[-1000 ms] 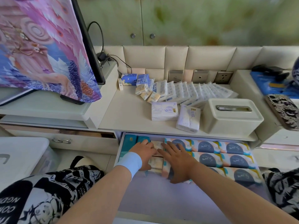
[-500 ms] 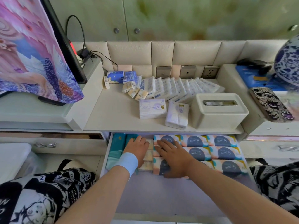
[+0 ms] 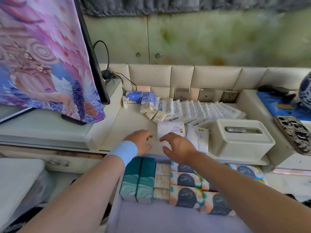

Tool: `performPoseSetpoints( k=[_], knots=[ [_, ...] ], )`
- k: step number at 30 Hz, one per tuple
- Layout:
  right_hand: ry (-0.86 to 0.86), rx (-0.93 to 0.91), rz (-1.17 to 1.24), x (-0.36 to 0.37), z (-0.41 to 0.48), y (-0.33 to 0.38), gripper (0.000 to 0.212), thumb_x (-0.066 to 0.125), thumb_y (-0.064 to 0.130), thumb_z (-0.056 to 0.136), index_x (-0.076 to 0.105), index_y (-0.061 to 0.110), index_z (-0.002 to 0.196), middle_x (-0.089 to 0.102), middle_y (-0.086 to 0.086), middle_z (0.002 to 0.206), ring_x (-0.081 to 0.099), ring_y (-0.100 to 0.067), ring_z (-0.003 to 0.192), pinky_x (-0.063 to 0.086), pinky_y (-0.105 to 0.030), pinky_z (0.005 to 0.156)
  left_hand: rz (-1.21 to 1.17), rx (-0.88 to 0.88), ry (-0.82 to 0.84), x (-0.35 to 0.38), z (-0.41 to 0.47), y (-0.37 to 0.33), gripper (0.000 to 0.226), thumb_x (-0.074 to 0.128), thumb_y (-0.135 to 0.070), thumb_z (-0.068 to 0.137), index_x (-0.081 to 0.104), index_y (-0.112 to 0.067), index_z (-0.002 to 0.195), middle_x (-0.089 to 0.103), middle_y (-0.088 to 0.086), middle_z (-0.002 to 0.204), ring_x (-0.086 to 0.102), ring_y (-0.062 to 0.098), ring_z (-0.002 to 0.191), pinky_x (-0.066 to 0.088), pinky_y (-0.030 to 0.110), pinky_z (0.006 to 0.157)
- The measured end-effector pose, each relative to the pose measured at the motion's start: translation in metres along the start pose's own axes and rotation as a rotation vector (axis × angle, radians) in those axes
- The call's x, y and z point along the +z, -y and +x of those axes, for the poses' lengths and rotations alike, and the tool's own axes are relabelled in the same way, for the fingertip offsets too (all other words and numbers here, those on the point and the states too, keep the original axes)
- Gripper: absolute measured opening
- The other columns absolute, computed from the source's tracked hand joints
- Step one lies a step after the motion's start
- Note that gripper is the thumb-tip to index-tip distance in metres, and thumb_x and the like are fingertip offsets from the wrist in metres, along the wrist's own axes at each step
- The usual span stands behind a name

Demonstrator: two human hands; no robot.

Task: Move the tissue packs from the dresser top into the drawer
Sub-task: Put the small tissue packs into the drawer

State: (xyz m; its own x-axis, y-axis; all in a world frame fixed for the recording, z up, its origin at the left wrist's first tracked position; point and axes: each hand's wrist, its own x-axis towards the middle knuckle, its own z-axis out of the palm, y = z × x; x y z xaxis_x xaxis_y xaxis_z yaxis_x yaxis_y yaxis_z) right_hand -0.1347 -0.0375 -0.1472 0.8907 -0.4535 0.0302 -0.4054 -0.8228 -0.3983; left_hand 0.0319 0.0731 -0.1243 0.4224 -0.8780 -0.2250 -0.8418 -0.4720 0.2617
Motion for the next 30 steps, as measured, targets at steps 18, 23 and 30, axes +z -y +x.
performPoseSetpoints(
  k=[18, 23, 30],
  knots=[
    [0.060, 0.130, -0.364, 0.014, 0.222, 0.004, 0.073, 0.048, 0.051, 0.088, 0.013, 0.046, 0.151, 0.024, -0.006, 0.149, 0.032, -0.031, 0.132, 0.040, -0.046, 0.096, 0.018, -0.308, -0.338, -0.038, 0.167, 0.094, 0.073, 0.049, -0.006, 0.085, 0.026, -0.036, 0.147, -0.004, -0.004, 0.160, 0.021, 0.028, 0.138, 0.035, 0.040, 0.103],
    [0.084, 0.024, -0.354, 0.038, 0.234, 0.008, 0.056, 0.051, 0.048, 0.085, 0.036, 0.039, 0.138, 0.036, -0.007, 0.133, 0.037, -0.029, 0.124, 0.039, -0.046, 0.099, 0.034, -0.348, -0.268, -0.034, 0.199, 0.108, 0.072, 0.052, -0.020, 0.090, 0.019, -0.035, 0.152, -0.015, -0.005, 0.161, 0.013, 0.031, 0.145, 0.031, 0.045, 0.111],
    [0.181, -0.068, -0.232, 0.037, 0.232, 0.007, 0.054, 0.058, 0.039, 0.081, 0.044, 0.039, 0.133, 0.047, 0.000, 0.130, 0.045, -0.025, 0.121, 0.036, -0.043, 0.099, 0.010, -0.401, -0.342, -0.028, 0.217, 0.120, 0.046, 0.051, -0.008, 0.089, 0.047, -0.008, 0.135, 0.016, 0.002, 0.156, 0.044, 0.029, 0.124, 0.042, 0.039, 0.099]
  ],
)
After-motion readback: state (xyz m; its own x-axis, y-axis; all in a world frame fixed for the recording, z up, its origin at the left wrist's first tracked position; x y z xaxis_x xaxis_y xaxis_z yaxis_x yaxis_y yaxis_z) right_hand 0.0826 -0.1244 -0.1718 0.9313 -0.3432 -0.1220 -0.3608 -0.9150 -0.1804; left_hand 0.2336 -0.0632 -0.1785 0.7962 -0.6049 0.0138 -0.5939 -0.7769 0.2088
